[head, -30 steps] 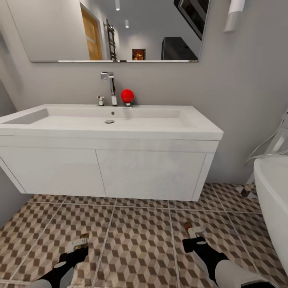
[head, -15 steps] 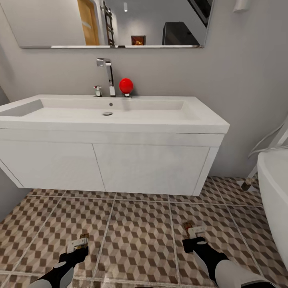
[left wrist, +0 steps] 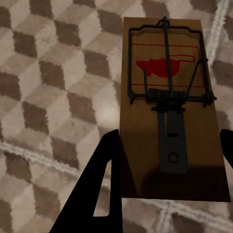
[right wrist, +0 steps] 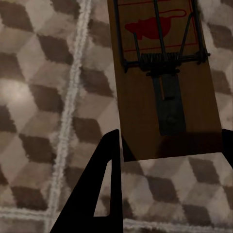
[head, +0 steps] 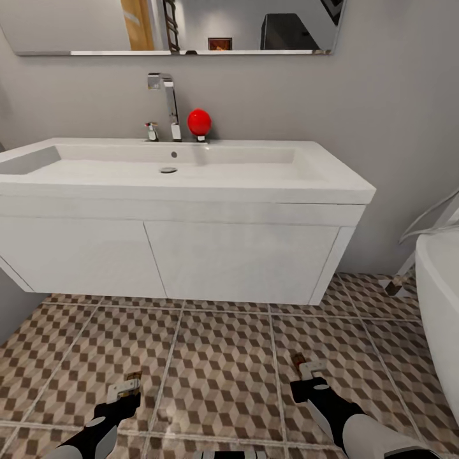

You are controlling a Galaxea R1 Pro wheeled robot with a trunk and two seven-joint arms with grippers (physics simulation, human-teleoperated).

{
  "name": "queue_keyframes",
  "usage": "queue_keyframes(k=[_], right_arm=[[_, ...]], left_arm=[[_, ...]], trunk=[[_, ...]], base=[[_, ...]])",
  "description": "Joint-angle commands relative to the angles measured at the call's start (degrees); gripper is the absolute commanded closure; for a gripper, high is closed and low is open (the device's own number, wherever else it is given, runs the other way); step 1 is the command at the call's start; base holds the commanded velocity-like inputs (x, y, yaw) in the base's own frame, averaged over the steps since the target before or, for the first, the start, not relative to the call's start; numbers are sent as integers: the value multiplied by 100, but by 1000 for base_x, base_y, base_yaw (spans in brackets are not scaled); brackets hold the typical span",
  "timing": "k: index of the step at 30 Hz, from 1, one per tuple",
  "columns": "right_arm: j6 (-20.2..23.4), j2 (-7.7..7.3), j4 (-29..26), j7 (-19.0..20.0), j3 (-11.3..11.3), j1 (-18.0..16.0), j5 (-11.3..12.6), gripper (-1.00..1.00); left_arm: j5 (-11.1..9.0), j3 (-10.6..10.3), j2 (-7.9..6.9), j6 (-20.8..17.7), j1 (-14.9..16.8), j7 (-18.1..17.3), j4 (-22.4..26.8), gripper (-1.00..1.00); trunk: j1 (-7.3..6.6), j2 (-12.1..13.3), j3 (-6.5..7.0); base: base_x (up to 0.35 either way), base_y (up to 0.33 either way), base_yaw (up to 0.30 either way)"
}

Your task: Take the four mousetraps from the cabinet in the bathroom and place them on the bathroom floor. Make sure all four end up on the same floor surface, and ensure that at least two of them are either under or directly next to the same bathroom sink.

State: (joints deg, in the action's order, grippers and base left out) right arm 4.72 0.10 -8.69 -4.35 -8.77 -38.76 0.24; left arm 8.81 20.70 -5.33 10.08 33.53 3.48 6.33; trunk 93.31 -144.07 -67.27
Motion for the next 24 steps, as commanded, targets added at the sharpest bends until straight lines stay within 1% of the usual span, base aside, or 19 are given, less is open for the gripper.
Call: queue_keyframes(k=[1, 11, 19, 21, 24], right_arm=[[41, -1, -11, -35, -46, 0, 9, 100], [56, 6, -10, -98, -46, 0, 3, 100], [33, 4, -10, -68, -53, 0, -5, 100], [32, 0, -16, -80, -54, 0, -7, 100], [30, -1, -14, -53, -55, 0, -7, 100]], left_arm=[[68, 31, 0, 25, 5, 30, -9, 100], [66, 31, 3, 37, 5, 30, -9, 100], [67, 31, 6, 35, 5, 30, -2, 100], [66, 31, 6, 38, 5, 26, -1, 100], [65, 31, 6, 55, 5, 26, 0, 100]], trunk=[[-1, -2, -4], [-1, -2, -4], [-1, -2, -4], [4, -4, -49], [4, -4, -49]], base=[[0, 0, 0], [0, 0, 0], [0, 0, 0], [0, 0, 0], [0, 0, 0]])
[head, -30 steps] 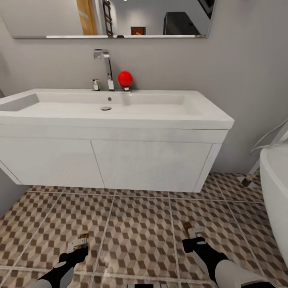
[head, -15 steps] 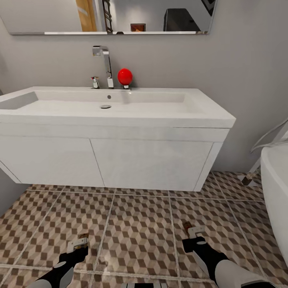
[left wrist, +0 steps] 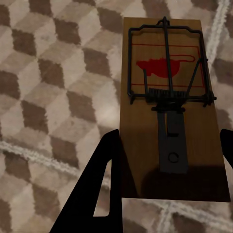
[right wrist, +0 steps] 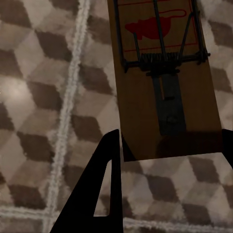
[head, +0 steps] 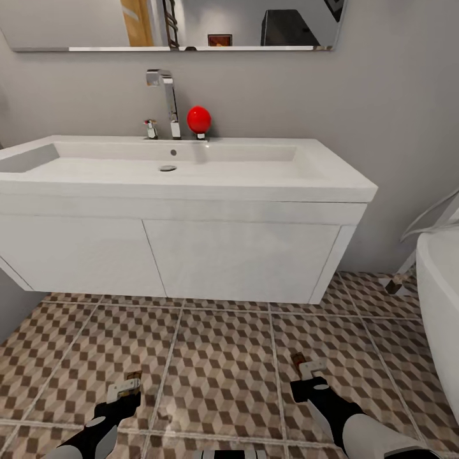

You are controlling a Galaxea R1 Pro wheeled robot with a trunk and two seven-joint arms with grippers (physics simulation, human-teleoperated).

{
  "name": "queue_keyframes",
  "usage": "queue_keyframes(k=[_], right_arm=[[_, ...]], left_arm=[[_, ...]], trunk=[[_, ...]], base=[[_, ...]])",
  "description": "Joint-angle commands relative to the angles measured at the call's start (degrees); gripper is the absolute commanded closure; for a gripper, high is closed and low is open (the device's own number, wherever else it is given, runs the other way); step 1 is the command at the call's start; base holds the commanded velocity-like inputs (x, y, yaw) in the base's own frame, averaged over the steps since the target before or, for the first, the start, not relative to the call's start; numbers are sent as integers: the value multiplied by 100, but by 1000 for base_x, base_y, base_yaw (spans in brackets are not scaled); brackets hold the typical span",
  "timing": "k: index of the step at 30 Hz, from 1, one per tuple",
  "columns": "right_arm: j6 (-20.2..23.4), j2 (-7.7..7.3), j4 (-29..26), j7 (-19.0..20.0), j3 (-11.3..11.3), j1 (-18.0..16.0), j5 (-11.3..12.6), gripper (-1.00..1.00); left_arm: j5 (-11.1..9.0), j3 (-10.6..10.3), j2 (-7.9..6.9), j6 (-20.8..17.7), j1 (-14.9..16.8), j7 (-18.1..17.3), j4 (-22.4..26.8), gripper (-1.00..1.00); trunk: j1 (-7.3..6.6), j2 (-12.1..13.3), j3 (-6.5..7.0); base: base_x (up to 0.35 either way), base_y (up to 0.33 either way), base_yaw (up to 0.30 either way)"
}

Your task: Take the four mousetraps from the cabinet in the bathroom and place them on the bathroom floor. Make sure all four end up on the same floor surface, and ensure that at least two of them are either under or directly next to the same bathroom sink.

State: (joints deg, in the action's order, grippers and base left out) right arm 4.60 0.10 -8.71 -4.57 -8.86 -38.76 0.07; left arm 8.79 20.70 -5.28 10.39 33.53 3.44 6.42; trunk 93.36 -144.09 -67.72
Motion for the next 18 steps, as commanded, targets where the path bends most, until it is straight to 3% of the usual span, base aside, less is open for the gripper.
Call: queue_keyframes(k=[1, 7, 10, 13, 18], right_arm=[[42, -1, -12, -30, -46, 0, 10, 100], [16, -1, -13, -50, -46, 0, 21, 100], [5, -1, -10, -77, -40, 0, 29, 100], [18, -1, -18, -92, -38, 0, 41, 100], [37, 9, -139, -105, -37, 0, 54, 100]], left_arm=[[68, 30, 1, 26, 5, 33, -9, 100], [70, 24, 5, 33, 5, 38, 66, 100], [66, 18, 9, 2, 5, 22, 315, 100], [106, -6, 118, -269, 5, -25, 738, 100], [466, -23, 283, -669, 22, -47, 918, 100]], trunk=[[-1, -2, -4], [-1, -2, -4], [-1, -2, -4], [-1, -2, -4], [-1, -2, -4]], base=[[0, 0, 0], [0, 0, 0], [0, 0, 0], [0, 0, 0], [0, 0, 0]])
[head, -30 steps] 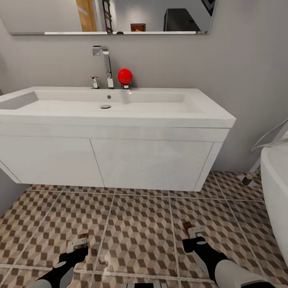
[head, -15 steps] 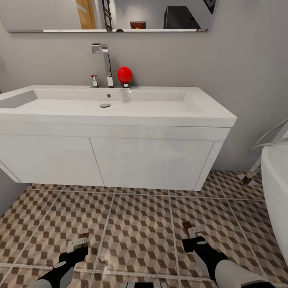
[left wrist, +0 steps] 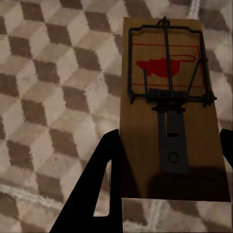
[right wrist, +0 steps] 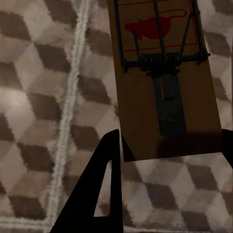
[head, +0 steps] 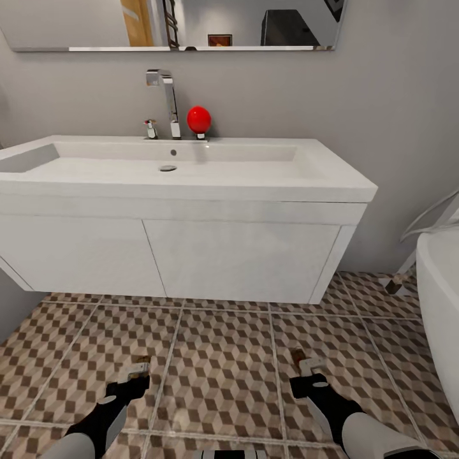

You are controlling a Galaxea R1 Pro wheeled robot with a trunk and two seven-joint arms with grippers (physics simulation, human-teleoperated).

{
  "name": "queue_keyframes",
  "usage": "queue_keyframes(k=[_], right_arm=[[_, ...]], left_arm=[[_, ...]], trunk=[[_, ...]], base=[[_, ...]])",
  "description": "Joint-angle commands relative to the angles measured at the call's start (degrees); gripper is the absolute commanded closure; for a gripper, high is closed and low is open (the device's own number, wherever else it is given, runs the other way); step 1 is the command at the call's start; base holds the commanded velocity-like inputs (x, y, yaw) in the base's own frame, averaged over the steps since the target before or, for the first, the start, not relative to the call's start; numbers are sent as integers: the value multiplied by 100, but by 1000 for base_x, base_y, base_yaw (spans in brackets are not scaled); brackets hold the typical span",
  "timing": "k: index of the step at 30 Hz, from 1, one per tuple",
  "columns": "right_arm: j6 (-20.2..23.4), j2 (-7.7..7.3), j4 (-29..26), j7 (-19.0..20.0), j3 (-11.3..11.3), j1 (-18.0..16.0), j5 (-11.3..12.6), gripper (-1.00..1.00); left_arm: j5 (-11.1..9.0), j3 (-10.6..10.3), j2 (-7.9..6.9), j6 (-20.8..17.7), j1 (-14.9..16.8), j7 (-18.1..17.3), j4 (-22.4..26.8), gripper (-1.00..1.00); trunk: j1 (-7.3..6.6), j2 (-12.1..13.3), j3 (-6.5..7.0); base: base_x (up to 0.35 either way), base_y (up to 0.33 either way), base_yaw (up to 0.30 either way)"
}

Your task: Take the four mousetraps from the cabinet in the bathroom and place them on the bathroom floor. Make sure all four end up on the same floor surface, and ensure that at least two of them are either under or directly next to the same bathroom sink.

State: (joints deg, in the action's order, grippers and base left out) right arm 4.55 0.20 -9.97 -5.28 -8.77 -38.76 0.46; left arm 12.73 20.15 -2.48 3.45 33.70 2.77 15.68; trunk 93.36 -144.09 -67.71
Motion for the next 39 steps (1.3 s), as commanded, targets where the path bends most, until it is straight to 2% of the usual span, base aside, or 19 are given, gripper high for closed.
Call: queue_keyframes(k=[1, 3, 6, 8, 9, 11, 13, 15, 17, 23, 25, 27, 29, 32, 35, 39], right_arm=[[44, 4, -52, -37, -46, 0, 17, 100], [51, 46, -137, -71, -46, -3, 28, 100], [56, 207, -154, -198, -41, -23, 45, 100], [60, 438, -155, -334, -44, -53, 54, 100], [61, 505, -153, -369, -44, -72, 55, 100], [57, 839, -117, -526, -40, -274, 61, 100], [50, 979, -87, -578, -27, -425, 70, 100], [28, 979, -75, -599, 3, -506, 73, 100], [4, 979, -70, -608, 45, -539, 70, 100], [-135, 979, -67, -614, 147, -561, 68, 100], [-151, 957, -67, -614, 156, -567, 66, 100], [-157, 864, -67, -614, 189, -611, 67, 100], [-163, 761, -67, -614, 310, -643, 68, 100], [-166, 663, -67, -614, 380, -655, 68, 100], [-179, 631, -67, -614, 403, -658, 68, 100], [-184, 625, -67, -614, 410, -659, 68, 100]], left_arm=[[114, 32, 15, 7, 12, 19, -7, 100], [193, 32, 52, -37, 37, 16, -22, 100], [257, 32, 145, -104, 74, 12, -35, 100], [290, 27, 315, -188, 129, 13, -43, 100], [296, 27, 352, -221, 153, 13, -44, 100], [305, 30, 518, -418, 343, 13, -50, 100], [307, 31, 658, -503, 505, 13, -53, 100], [310, 27, 796, -550, 632, 13, -53, 100], [315, 26, 864, -578, 707, 13, -30, 100], [359, -1, 885, -511, 871, 4, 51, 100], [431, -22, 825, -513, 907, -17, 92, 100], [472, -31, 718, -504, 924, -141, 109, 100], [473, -36, 598, -500, 932, -360, 120, 100], [456, -33, 488, -496, 935, -461, 128, 100], [470, -33, 459, -484, 936, -499, 147, 100], [503, -25, 506, -519, 936, -465, 152, 100]], trunk=[[-1, -2, -4], [-1, -2, -4], [-1, -2, -4], [-1, -2, -4], [-1, -2, -4], [-1, -2, -4], [-1, -2, -4], [-1, -2, -4], [-1, -2, -4], [-1, -2, -4], [-1, -2, -4], [-1, -2, -4], [-1, -2, -4], [-1, -2, -4], [-1, -2, -4], [-1, -2, -4]], base=[[0, 0, 0], [0, 0, 0], [0, 0, 0], [0, 0, 0], [0, 0, 0], [0, 0, 0], [0, 0, 0], [0, 0, 0], [0, 0, 0], [0, 0, 0], [0, 0, 0], [0, 0, 0], [0, 0, 0], [0, 0, 0], [0, 0, 0], [0, 0, 0]])
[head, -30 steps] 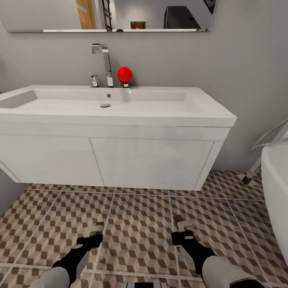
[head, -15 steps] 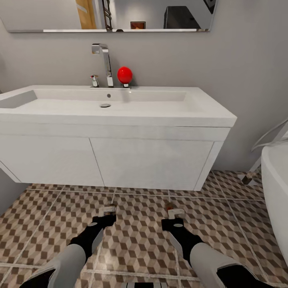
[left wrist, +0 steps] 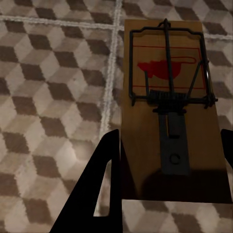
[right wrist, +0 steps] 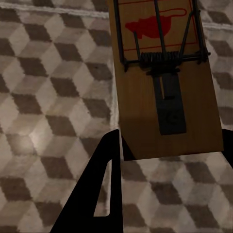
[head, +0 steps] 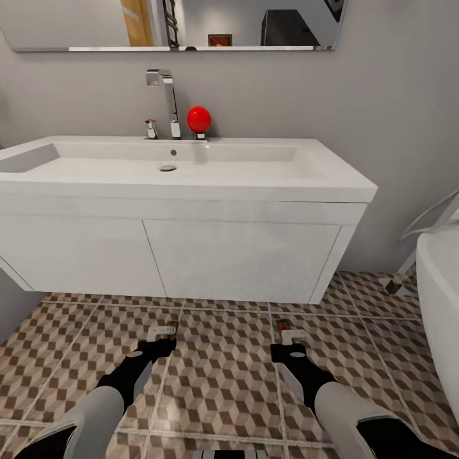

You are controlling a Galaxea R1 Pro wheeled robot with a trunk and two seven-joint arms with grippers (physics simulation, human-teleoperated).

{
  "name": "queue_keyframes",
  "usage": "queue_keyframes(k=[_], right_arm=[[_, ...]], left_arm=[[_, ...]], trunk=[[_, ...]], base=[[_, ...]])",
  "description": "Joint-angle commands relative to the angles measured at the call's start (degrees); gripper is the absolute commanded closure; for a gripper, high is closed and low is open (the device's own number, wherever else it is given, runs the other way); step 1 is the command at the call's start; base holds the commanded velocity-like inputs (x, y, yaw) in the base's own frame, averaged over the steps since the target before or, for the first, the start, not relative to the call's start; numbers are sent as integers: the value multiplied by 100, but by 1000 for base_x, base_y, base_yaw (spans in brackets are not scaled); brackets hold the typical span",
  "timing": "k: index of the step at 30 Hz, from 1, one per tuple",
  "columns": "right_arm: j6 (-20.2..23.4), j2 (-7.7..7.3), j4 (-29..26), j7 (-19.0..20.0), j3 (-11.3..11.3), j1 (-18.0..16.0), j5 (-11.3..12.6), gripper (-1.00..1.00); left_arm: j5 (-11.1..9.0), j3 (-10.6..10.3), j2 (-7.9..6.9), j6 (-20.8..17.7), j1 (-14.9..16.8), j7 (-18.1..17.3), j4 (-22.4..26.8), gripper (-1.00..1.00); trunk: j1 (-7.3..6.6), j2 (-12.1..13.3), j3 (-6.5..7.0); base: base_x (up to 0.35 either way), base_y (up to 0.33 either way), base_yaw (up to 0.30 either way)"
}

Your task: Take the four mousetraps from the cabinet in the bathroom and place them on the bathroom floor. Make sure all four end up on the same floor surface, and ensure that at least two of them are either under or directly next to the same bathroom sink.

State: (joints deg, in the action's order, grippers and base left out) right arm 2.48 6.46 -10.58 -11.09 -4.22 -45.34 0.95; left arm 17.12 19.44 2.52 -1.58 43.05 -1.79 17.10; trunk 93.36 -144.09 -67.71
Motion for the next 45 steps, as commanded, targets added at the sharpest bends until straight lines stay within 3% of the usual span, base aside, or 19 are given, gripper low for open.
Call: queue_keyframes(k=[1, 10, 14, 33, 45], right_arm=[[21, 1, -5, -33, -44, -2, 17, 100], [25, -4, -59, -33, -35, -2, 29, 100], [48, -15, -100, -25, -43, -2, 233, 100], [103, 13, -110, -13, -48, -2, 233, 100], [138, 0, -111, 2, -45, -2, 243, 100]], left_arm=[[70, 48, 26, -14, 2, 13, 9, 100], [72, 43, 62, 10, 2, 141, 12, 100], [73, 55, 71, 16, 2, 152, 39, 100], [51, 43, 65, 26, 1, 144, 448, 100], [16, 43, 63, 20, 1, 144, 450, 100]], trunk=[[-1, -2, -4], [4, -4, -49], [9, -7, -93], [58, -32, -514], [58, -32, -514]], base=[[0, 0, 0], [0, 0, 0], [0, 0, 0], [0, 0, 0], [0, 0, 0]])
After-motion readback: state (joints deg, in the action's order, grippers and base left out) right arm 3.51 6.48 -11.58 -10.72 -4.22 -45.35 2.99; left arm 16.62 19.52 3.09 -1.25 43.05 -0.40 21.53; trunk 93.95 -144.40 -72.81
